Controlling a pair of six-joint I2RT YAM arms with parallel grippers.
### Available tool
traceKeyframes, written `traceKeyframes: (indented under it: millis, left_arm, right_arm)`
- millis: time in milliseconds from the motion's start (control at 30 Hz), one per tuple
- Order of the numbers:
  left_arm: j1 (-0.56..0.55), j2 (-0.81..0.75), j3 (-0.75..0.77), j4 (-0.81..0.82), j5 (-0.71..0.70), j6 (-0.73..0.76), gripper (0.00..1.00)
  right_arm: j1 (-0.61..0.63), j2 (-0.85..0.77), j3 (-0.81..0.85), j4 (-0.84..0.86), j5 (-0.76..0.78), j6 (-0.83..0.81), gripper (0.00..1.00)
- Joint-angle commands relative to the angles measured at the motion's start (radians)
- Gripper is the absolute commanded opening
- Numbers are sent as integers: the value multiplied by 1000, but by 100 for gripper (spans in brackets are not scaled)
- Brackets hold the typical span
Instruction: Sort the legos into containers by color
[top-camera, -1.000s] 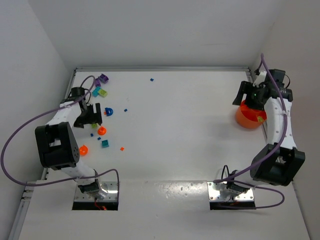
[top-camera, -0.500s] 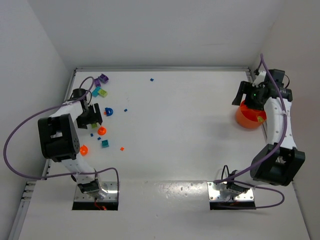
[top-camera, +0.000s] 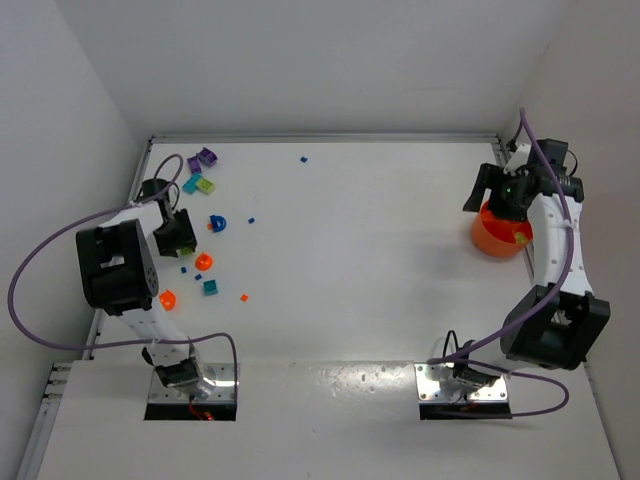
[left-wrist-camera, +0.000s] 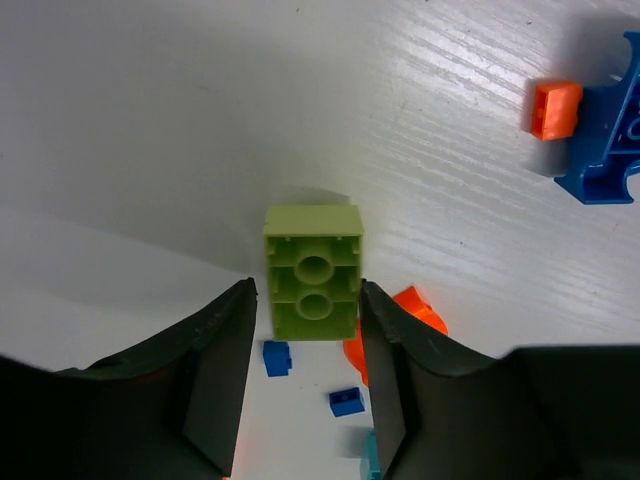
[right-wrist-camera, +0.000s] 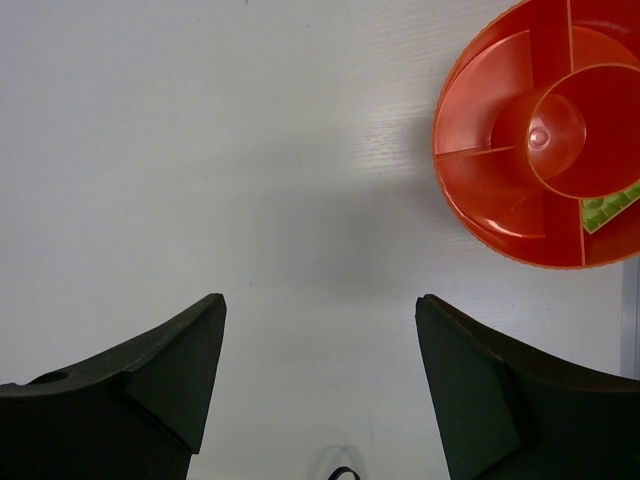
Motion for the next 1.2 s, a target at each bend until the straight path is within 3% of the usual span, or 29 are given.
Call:
traceKeyframes:
  millis: [0, 200, 400, 500, 667, 833, 1000, 1167]
  left_arm:
    - [15, 17, 40, 27, 37, 12, 50]
    - [15, 26, 49, 27, 48, 21, 21]
    - [6, -21, 49, 27, 181, 131, 9]
    - [-30, -130, 23, 27, 353, 246, 8]
    - [-142, -436, -43, 27, 474, 365, 7]
    - [-384, -646, -70, 27, 519, 374, 6]
    - [-625, -663, -20, 36, 441, 302, 6]
    - [-665, -539, 147, 10, 470, 270, 6]
  right_arm:
    - [6, -7, -2, 5, -29, 11, 76]
    - [6, -18, -2, -4, -76, 11, 74]
    - [6, -51, -30, -14, -244, 31, 74]
    - [17, -74, -68, -14, -366, 65, 74]
    - [64, -36, -53, -52, -471, 89, 72]
    - [149, 11, -33, 18, -557, 198, 72]
    - [232, 68, 30, 84, -592, 266, 72]
    - [328, 165, 172, 104, -601, 266, 74]
